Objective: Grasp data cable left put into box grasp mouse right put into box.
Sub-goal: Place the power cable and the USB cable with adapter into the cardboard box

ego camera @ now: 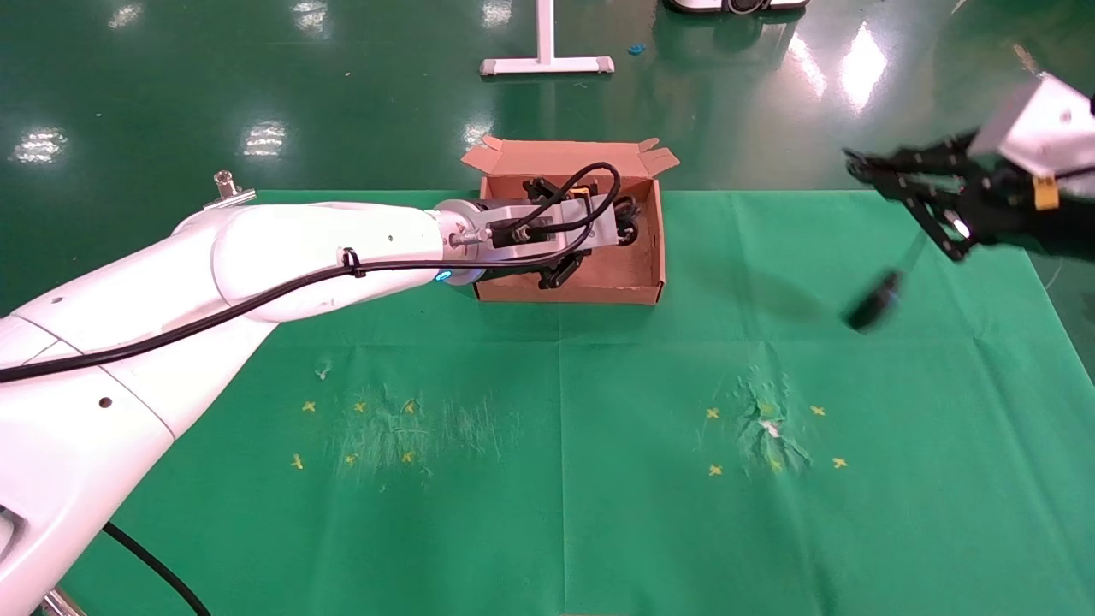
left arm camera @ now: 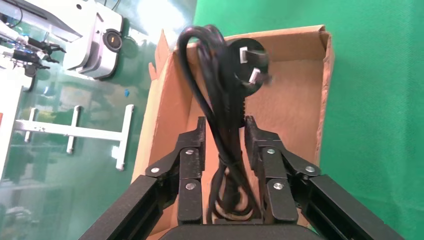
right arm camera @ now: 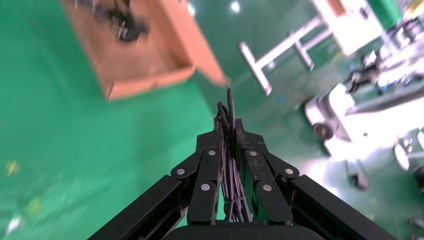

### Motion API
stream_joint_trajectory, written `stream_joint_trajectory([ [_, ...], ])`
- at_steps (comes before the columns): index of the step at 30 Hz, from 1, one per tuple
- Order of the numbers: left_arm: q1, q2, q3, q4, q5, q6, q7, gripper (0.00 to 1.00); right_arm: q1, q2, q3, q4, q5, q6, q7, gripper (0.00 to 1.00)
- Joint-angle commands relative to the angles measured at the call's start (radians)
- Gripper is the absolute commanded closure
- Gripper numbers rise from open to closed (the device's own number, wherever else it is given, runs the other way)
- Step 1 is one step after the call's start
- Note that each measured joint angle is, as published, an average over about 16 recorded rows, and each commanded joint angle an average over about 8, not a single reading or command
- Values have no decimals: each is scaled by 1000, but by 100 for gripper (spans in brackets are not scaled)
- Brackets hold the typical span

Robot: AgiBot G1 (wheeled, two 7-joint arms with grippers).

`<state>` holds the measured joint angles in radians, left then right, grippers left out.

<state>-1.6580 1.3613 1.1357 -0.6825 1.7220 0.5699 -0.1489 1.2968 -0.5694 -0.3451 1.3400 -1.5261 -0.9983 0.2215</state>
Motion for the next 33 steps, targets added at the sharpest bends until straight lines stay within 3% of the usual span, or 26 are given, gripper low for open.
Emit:
stream_joint_trajectory([
  [1, -6, 2, 27, 8, -23, -10, 0, 0, 18, -16, 6, -1, 14, 1, -15, 100],
  [8, -57, -101, 24, 15, -60, -5, -38, 0, 124, -167, -28, -16, 18, -1, -61, 100],
  [16, -79, -452, -15, -279, -52, 29, -193, 0, 193, -353, -92, -70, 10, -6, -128, 100],
  [20, -66, -572, -16, -446, -25, 45, -285, 0, 205, -439, -135, -128, -12, -10, -163, 100],
  [30, -49, -610, -3, -560, 152, 22, -496, 0, 217, -602, -222, -361, -118, 48, -273, 100],
  [31, -49, -610, -3, -565, 175, 24, -519, 0, 217, -612, -225, -389, -121, 54, -290, 98],
  [33, -50, -609, -2, -573, 212, 29, -557, 0, 218, -626, -228, -435, -124, 63, -318, 77],
])
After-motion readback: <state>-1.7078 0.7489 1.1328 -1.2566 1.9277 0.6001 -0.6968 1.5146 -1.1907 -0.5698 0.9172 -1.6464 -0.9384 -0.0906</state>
